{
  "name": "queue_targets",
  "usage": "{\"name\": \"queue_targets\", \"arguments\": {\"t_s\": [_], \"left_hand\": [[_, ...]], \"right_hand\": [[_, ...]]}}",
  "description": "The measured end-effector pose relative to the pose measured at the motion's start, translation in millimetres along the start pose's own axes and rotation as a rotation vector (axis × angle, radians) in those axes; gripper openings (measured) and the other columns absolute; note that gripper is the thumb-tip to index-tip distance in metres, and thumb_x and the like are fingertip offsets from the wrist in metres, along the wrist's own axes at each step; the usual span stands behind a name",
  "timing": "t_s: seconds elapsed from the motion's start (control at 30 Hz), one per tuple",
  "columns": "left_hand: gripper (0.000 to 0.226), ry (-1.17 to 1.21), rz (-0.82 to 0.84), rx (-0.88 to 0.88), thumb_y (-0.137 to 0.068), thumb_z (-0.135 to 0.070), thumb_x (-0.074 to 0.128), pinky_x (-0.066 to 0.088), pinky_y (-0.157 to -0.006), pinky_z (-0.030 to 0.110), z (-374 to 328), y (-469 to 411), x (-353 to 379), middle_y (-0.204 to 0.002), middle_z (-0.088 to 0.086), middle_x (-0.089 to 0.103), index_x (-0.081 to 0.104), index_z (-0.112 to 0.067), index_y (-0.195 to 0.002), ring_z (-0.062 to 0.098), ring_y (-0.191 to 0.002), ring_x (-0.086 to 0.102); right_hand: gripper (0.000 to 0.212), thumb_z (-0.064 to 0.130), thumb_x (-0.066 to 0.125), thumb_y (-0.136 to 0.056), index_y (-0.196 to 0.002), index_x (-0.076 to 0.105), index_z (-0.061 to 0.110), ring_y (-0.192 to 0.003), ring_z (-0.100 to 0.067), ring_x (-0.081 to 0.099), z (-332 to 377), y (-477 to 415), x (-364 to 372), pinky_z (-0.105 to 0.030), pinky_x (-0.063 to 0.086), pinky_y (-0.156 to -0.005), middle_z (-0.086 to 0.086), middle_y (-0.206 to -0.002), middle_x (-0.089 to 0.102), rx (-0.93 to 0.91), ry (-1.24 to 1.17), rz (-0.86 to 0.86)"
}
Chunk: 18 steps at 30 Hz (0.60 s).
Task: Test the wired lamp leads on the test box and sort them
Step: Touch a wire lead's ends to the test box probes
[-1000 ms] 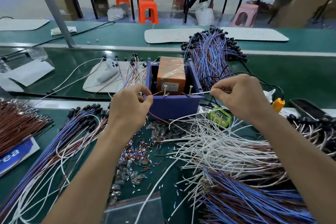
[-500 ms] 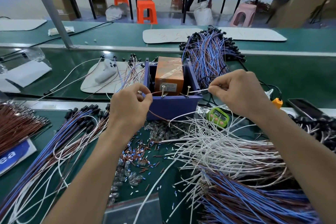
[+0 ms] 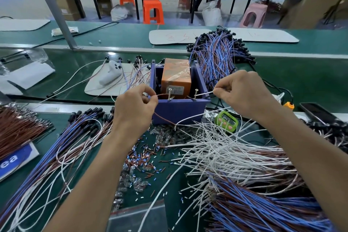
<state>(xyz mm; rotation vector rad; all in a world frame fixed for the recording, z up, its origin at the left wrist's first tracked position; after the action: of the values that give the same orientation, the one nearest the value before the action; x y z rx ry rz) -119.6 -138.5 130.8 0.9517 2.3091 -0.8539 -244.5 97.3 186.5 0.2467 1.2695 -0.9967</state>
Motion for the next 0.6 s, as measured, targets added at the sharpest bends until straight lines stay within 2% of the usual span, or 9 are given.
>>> {"name": "queue_targets", "arguments": {"t_s": [0.07, 0.13, 0.23, 0.3, 0.37, 0.43, 0.47, 0.53, 0.6], "left_hand": [[0.006, -0.006, 0.001, 0.005, -0.091, -0.028, 0.075, 0.043, -0.063, 0.026, 1, 0, 1, -0.059, -0.015, 0.065, 0.071, -0.027, -0.086, 0.000, -0.050, 0.054], [0.006, 0.009, -0.001, -0.003, -0.090, -0.029, 0.075, 0.046, -0.063, 0.026, 2, 1, 0, -0.058, -0.014, 0.065, 0.071, -0.028, -0.085, 0.001, -0.049, 0.055], [0.008, 0.083, 0.005, -0.041, -0.088, -0.028, 0.075, 0.046, -0.058, 0.021, 6, 5, -2, -0.055, -0.012, 0.067, 0.070, -0.029, -0.081, 0.006, -0.050, 0.059], [0.009, 0.221, 0.050, -0.087, -0.089, -0.025, 0.074, 0.046, -0.053, 0.023, 9, 11, -1, -0.057, -0.009, 0.070, 0.070, -0.028, -0.081, 0.006, -0.045, 0.057], [0.009, 0.405, 0.108, -0.140, -0.092, -0.020, 0.070, 0.045, -0.047, 0.023, 7, 16, 0, -0.060, 0.000, 0.072, 0.067, -0.026, -0.086, 0.009, -0.042, 0.054], [0.010, 0.538, 0.181, -0.155, -0.095, -0.015, 0.066, 0.040, -0.041, 0.020, -5, 20, 2, -0.065, 0.006, 0.074, 0.059, -0.021, -0.092, 0.011, -0.038, 0.051], [0.012, 0.575, 0.232, -0.148, -0.097, -0.013, 0.065, 0.041, -0.041, 0.020, -14, 21, 4, -0.068, 0.007, 0.075, 0.056, -0.019, -0.093, 0.013, -0.039, 0.054], [0.015, 0.614, 0.336, -0.118, -0.098, -0.011, 0.067, 0.045, -0.044, 0.020, -36, 26, 11, -0.071, 0.007, 0.077, 0.054, -0.016, -0.091, 0.016, -0.043, 0.062], [0.016, 0.605, 0.396, -0.085, -0.095, -0.013, 0.072, 0.048, -0.045, 0.021, -55, 30, 17, -0.072, 0.005, 0.078, 0.059, -0.016, -0.086, 0.018, -0.045, 0.065]], "right_hand": [[0.012, 0.028, 0.074, -0.090, -0.082, 0.082, 0.022, -0.056, -0.008, 0.060, -4, 1, 0, -0.021, 0.044, -0.060, 0.008, -0.064, 0.070, 0.032, 0.030, -0.007], [0.012, 0.028, 0.075, -0.089, -0.081, 0.082, 0.024, -0.056, -0.003, 0.060, -7, 3, -2, -0.014, 0.040, -0.057, 0.013, -0.063, 0.069, 0.065, -0.003, 0.006], [0.011, 0.030, 0.077, -0.086, -0.076, 0.081, 0.029, -0.064, 0.003, 0.063, -14, 10, -5, -0.011, 0.045, -0.057, 0.016, -0.057, 0.068, 0.124, -0.081, 0.054], [0.012, 0.031, 0.078, -0.085, -0.072, 0.079, 0.032, -0.061, 0.004, 0.062, -15, 16, -9, -0.006, 0.040, -0.051, 0.019, -0.058, 0.068, 0.153, -0.107, 0.092], [0.014, 0.032, 0.078, -0.085, -0.071, 0.079, 0.032, -0.058, 0.005, 0.060, -11, 20, -13, -0.003, 0.039, -0.053, 0.022, -0.059, 0.067, 0.157, -0.109, 0.131], [0.017, 0.032, 0.074, -0.087, -0.070, 0.078, 0.030, -0.053, 0.000, 0.058, -4, 23, -14, -0.008, 0.040, -0.050, 0.017, -0.058, 0.068, 0.170, -0.117, 0.156], [0.021, 0.031, 0.071, -0.089, -0.070, 0.077, 0.026, -0.046, -0.005, 0.052, -1, 25, -12, -0.014, 0.040, -0.049, 0.012, -0.055, 0.066, 0.204, -0.175, 0.167], [0.031, 0.024, 0.063, -0.097, -0.068, 0.067, 0.013, -0.041, -0.012, 0.040, 8, 31, -2, -0.025, 0.036, -0.045, 0.001, -0.050, 0.059, 0.327, -0.488, 0.185], [0.032, 0.016, 0.054, -0.103, -0.072, 0.059, 0.010, -0.039, -0.012, 0.032, 22, 38, 13, -0.021, 0.026, -0.040, -0.005, -0.050, 0.056, 0.455, -0.878, 0.197]]}}
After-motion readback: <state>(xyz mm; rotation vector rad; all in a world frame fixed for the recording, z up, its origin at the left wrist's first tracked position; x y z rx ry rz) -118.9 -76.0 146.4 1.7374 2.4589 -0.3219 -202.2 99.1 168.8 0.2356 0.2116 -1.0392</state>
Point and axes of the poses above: each hand's wrist, its own y-axis away from the middle knuckle, its own x-axis out of the palm, z = x × y, the point moved 9 cm from there along -y, towards the middle knuckle
